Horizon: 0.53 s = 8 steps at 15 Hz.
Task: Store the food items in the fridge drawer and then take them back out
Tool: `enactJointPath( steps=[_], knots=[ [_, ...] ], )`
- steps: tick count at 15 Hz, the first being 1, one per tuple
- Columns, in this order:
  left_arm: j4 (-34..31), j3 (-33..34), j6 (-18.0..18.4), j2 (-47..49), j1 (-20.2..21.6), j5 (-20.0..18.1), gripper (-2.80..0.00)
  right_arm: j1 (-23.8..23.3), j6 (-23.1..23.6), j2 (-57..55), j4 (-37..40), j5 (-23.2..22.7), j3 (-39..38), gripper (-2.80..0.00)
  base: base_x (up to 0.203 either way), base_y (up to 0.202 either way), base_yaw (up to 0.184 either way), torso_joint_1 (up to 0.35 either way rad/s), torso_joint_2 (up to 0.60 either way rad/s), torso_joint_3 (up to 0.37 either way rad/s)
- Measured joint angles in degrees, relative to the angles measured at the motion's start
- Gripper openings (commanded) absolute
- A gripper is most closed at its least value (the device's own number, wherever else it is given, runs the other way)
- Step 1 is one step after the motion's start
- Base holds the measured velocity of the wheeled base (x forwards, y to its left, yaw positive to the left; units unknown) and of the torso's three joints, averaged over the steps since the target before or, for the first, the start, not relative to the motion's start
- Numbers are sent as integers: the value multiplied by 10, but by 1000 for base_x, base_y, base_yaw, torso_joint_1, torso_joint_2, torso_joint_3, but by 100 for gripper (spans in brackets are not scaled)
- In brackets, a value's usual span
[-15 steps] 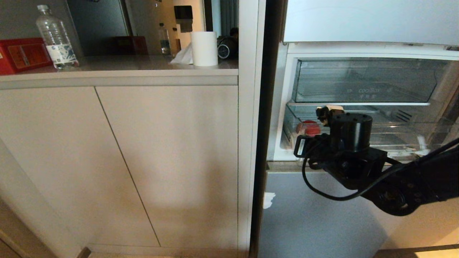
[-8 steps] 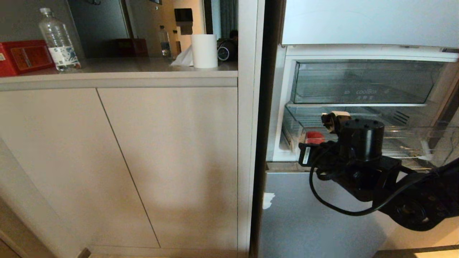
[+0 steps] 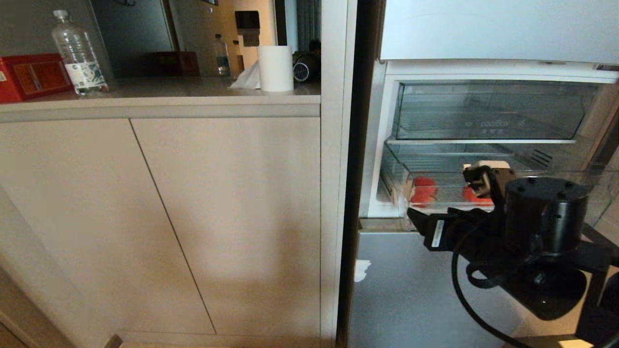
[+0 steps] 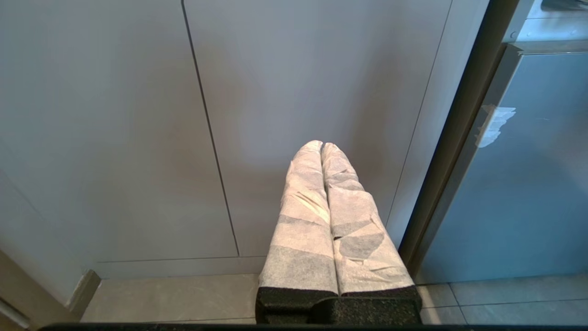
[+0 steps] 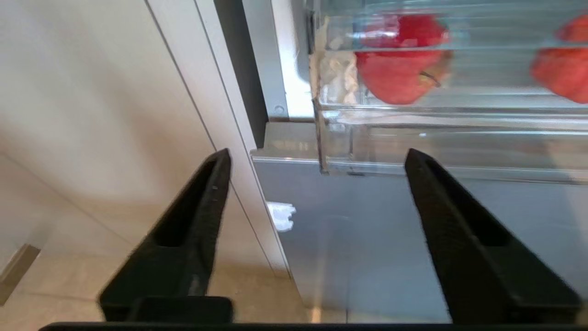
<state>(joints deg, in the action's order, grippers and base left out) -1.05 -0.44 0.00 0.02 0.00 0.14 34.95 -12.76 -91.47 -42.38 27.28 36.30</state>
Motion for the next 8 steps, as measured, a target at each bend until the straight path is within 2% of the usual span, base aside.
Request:
enactJointPath(
  steps=[3, 5, 8],
  knots=[
    [0, 0, 0, 0, 0, 0, -280, -25, 4, 79, 102, -7, 25, -280, 0, 0, 0, 0, 0, 0],
    [0, 0, 0, 0, 0, 0, -280, -89, 5, 104, 205, -41, 91, -280, 0, 0, 0, 0, 0, 0],
    [0, 0, 0, 0, 0, 0, -280, -189, 6, 72, 334, -127, 219, -280, 0, 0, 0, 0, 0, 0]
  ],
)
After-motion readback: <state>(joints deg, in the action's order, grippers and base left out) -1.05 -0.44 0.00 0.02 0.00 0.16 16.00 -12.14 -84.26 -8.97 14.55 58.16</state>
